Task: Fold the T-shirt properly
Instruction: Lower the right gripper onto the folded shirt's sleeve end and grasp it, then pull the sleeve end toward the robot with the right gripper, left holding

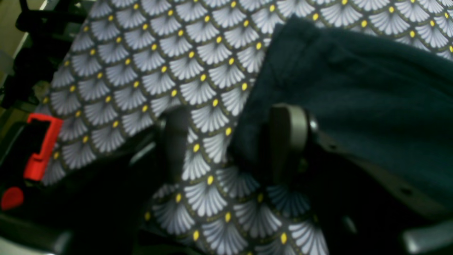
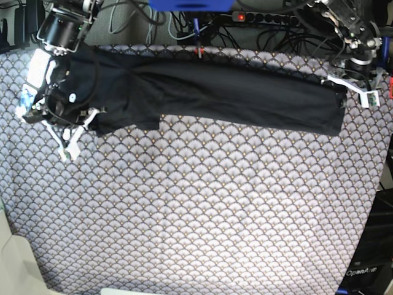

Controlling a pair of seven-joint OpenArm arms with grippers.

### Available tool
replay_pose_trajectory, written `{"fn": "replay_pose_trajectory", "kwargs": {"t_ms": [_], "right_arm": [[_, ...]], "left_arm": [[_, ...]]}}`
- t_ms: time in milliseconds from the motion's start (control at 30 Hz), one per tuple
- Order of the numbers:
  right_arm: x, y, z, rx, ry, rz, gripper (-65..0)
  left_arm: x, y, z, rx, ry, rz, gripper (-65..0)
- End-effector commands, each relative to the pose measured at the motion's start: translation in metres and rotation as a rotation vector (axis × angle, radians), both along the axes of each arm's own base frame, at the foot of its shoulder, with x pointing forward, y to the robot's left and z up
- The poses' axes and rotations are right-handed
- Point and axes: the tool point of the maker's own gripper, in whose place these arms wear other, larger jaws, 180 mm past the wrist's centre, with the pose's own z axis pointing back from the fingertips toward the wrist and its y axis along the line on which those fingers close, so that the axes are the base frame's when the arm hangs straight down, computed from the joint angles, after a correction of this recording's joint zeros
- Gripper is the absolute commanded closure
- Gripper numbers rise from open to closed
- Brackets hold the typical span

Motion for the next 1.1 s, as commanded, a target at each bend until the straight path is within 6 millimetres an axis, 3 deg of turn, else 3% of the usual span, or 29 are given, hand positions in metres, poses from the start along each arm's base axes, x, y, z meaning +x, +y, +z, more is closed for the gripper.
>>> {"fn": "replay_pose_trajectory", "kwargs": {"t_ms": [0, 200, 333, 533, 733, 1067], "right_arm": [[-0.01, 0.001, -0.001, -0.03, 0.043, 0.024, 0.0], [-0.005, -0.005, 0.038, -0.116, -0.079, 0.04, 0.0], [-0.005, -0.002, 0.051, -0.134, -0.121, 0.046, 0.0], [-0.009, 0.001, 0.061, -0.15, -0.149, 0.05, 0.0], [-0.028, 0.002, 0.074, -0.195, -0.173, 0.065, 0.0], [-0.056, -0.016, 0.065, -0.233, -0.132, 0.055, 0.0]], "left_arm": [[0.007, 0.004, 0.013, 0.018, -0.05, 0.001, -34.8], [0.008, 0.004, 0.013, 0.017, -0.052, 0.001, -34.8], [0.009, 0.004, 0.013, 0.016, -0.054, 0.0, -34.8], [0.009, 0.004, 0.014, 0.015, -0.056, 0.0, -34.8], [0.009, 0.004, 0.014, 0.015, -0.056, 0.0, -34.8], [0.019, 0.007, 0.021, 0.027, -0.078, -0.001, -34.8]]}}
